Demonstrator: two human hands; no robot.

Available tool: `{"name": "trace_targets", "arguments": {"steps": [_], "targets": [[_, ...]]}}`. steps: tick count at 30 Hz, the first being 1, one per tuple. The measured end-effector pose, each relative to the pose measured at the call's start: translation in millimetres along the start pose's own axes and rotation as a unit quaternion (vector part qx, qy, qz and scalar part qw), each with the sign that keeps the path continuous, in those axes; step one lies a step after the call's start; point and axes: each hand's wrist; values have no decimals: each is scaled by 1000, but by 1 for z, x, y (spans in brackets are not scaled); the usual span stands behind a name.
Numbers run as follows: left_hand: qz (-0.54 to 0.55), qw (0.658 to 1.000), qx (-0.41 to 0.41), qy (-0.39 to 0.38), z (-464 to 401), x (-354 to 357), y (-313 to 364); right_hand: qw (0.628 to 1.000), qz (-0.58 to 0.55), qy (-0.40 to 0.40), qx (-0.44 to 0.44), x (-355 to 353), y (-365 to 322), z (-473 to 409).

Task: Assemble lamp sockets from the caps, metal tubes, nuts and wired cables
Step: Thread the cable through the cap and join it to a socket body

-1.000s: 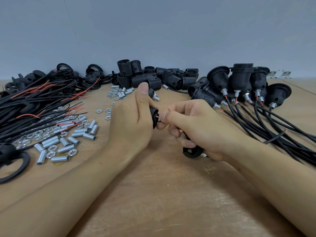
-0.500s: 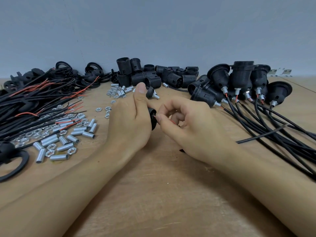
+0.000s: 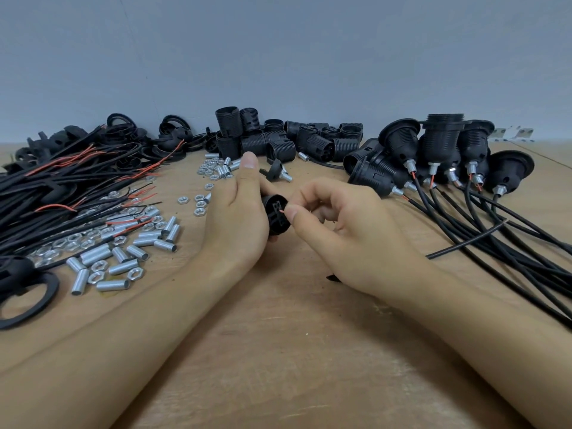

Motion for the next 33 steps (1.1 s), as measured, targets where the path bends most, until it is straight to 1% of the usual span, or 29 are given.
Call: {"name": "trace_targets", "arguments": {"steps": [3,5,8,11,14,19,21,23,25,27,30,33], "targets": [[-21,1000,17,-10,0,-1,0,997,-54,-24,41,-1,0,-2],[-30,999,30,-12,0,-2,1,995,-79,-40,52,-2,-2,-3],[-51,997,52,-18,1,-3,2,993,-81,-61,62,-3,-3,-4],[-69,994,75,-32,3,-5,4,988,-94,-79,97,-5,-3,-5],[-102,985,138,-34,6,-6,9,980,-121,-96,125,-7,-3,-5],[-185,965,187,-8,10,-5,14,972,-147,-92,161,-6,-1,-5],[-208,960,189,-2,10,-5,15,982,-126,-67,121,-4,-1,-4],[-209,962,177,-11,10,-6,13,998,-38,-13,39,-1,0,-1],[-203,965,164,-23,10,-7,12,998,46,27,-43,1,0,1],[-196,969,146,-31,11,-7,12,989,93,49,-100,1,1,3],[-152,984,92,-18,10,-5,12,981,107,72,-145,1,3,4],[-114,992,43,-3,10,-2,11,982,84,77,-151,3,3,4]]}}
Point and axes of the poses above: each hand's wrist, its own z-axis away from the middle knuckle, its own x-axis out of the palm, y = z × x, and after that the axes turned 10 degrees about x, right-handed
